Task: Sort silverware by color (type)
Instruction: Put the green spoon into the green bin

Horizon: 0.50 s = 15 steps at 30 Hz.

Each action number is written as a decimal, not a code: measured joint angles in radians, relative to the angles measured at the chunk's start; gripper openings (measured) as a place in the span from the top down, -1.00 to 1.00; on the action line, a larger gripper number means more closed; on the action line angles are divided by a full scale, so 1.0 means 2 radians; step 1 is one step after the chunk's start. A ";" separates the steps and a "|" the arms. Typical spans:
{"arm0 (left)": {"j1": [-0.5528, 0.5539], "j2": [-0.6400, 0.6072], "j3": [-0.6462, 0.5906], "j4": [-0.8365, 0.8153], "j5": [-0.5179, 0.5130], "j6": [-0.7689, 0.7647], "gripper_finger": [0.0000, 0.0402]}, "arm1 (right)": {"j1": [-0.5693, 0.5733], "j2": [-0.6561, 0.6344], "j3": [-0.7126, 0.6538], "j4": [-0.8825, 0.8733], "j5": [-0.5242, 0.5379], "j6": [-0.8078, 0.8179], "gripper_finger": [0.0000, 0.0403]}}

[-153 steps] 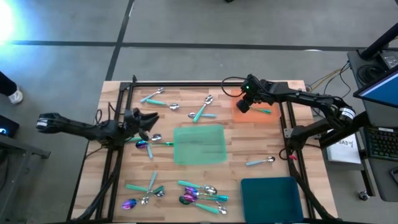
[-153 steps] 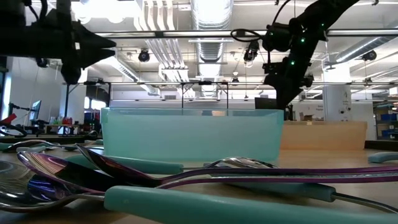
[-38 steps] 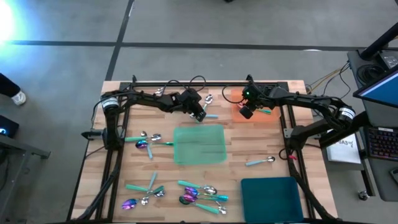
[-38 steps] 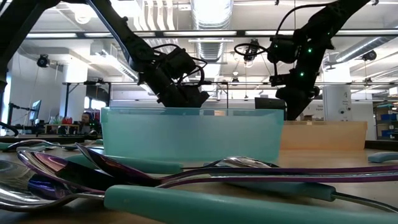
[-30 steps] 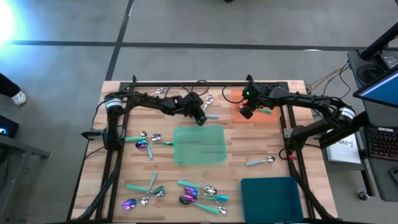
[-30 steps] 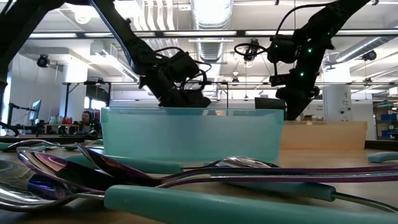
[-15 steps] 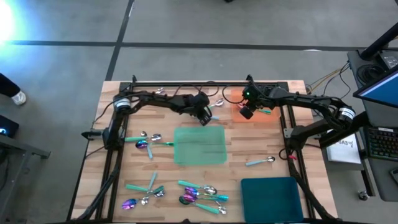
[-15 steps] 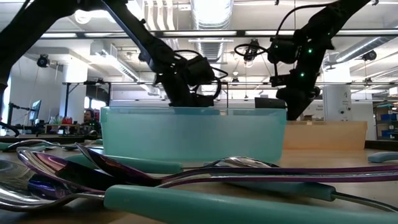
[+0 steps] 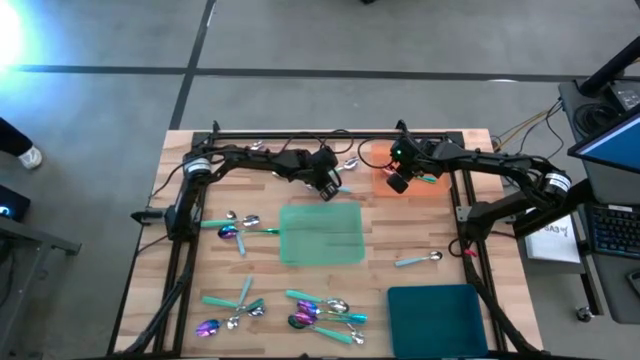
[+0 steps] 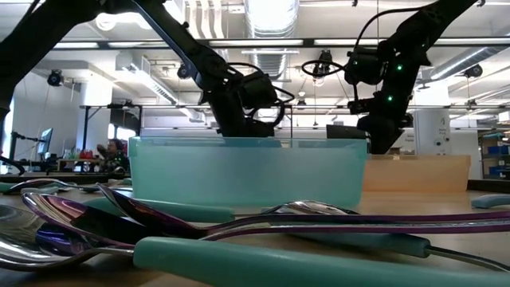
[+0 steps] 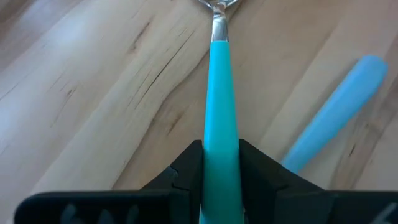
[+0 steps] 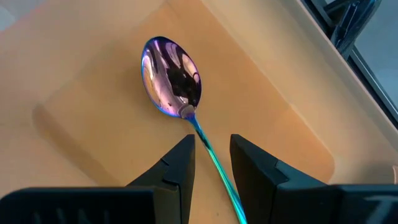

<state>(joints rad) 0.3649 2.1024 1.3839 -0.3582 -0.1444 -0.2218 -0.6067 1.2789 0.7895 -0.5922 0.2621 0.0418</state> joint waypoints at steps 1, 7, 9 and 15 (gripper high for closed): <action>0.000 -0.002 0.002 -0.005 0.000 0.000 0.70 | 0.000 0.000 0.000 0.000 0.000 0.000 0.55; -0.005 -0.031 0.021 -0.014 0.001 0.002 0.70 | 0.000 0.000 0.000 0.000 0.000 0.000 0.55; -0.010 -0.037 0.027 -0.025 0.001 0.002 0.70 | 0.000 0.000 0.000 0.000 0.000 0.000 0.55; -0.048 -0.069 0.035 -0.080 0.028 0.004 0.70 | 0.000 0.000 0.000 0.001 0.000 0.000 0.55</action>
<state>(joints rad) 0.2693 1.9647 1.4535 -0.5174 -0.0891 -0.2137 -0.6075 1.2789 0.7895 -0.5902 0.2623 0.0422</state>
